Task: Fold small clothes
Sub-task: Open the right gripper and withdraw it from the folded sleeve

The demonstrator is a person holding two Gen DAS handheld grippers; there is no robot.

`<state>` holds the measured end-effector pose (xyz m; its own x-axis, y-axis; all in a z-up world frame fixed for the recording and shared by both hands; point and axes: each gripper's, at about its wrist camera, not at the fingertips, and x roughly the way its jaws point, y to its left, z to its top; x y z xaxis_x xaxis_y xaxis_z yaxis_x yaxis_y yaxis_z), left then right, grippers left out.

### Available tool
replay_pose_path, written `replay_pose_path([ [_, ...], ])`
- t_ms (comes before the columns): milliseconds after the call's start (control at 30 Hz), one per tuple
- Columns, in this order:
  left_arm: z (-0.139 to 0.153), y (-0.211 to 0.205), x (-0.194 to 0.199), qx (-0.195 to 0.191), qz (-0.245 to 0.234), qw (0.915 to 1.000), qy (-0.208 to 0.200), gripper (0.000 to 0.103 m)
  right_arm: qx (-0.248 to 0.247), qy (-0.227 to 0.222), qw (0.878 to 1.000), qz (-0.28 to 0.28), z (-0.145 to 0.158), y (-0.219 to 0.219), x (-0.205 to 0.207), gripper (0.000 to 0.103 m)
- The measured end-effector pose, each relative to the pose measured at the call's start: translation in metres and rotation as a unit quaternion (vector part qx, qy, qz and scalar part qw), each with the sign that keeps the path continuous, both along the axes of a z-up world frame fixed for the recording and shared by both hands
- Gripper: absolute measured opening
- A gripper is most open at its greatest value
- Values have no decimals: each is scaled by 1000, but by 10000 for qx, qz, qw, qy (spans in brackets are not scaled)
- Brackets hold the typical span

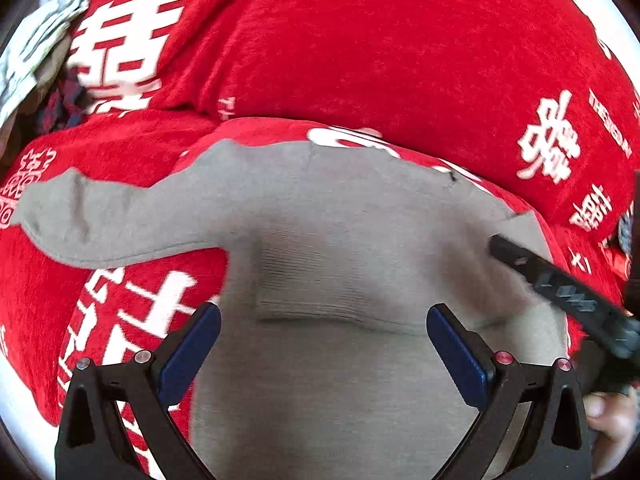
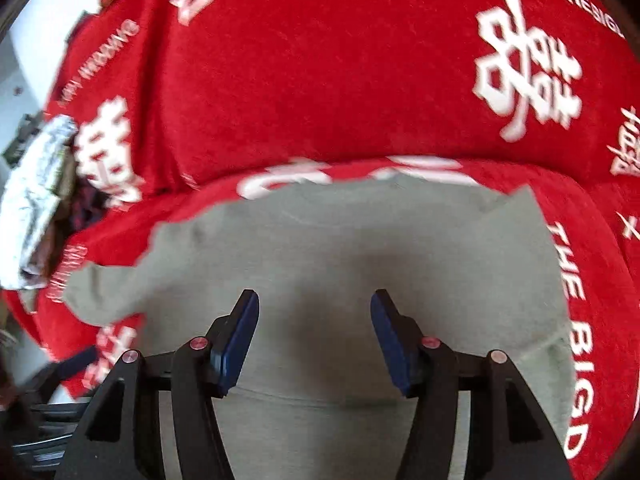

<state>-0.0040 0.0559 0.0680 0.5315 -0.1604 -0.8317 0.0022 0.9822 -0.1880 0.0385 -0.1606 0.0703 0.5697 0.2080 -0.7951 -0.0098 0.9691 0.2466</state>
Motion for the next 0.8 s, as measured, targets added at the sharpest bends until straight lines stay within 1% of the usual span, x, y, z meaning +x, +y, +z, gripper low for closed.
replay_pose_path([
  [67,-4,-15,2,13,-245,9997,65,103,-205,160,9996,-108,-16,-5,2,62],
  [167,-16,-39,10,36,-558,9983,193,103,-305,455,9982,-238,-39,-19,6,62],
  [200,-21,-45,14,73,-630,9977,232,103,-411,488,9975,-292,-44,-23,7,61],
  [233,-26,-50,18,97,-705,9971,282,103,-610,431,9965,-382,-47,-29,6,60],
  [300,-45,-54,31,397,-584,9962,514,103,-939,390,9924,-687,-48,-45,3,60],
  [333,-52,-52,36,443,-532,9958,600,103,-984,433,9905,-859,-49,-56,2,60],
  [400,-52,-51,38,541,-533,9960,473,103,-886,486,9889,-1090,-48,-77,2,61],
  [500,-47,-57,41,516,-554,9962,429,103,-1030,380,9858,-1275,-38,-90,7,62],
  [567,-50,-60,44,623,-587,9953,457,103,-988,379,9856,-1319,-35,-95,23,62],
  [600,-54,-64,46,770,-613,9941,465,103,-927,430,9855,-1351,-36,-96,32,62],
  [667,-58,-66,46,879,-640,9933,389,103,-825,565,9836,-1502,-41,-103,53,62],
  [767,-57,-65,44,853,-668,9936,319,103,-669,946,9797,-1634,-59,-114,86,62],
  [800,-58,-65,44,851,-690,9936,274,103,-651,1072,9778,-1678,-65,-118,97,65],
])
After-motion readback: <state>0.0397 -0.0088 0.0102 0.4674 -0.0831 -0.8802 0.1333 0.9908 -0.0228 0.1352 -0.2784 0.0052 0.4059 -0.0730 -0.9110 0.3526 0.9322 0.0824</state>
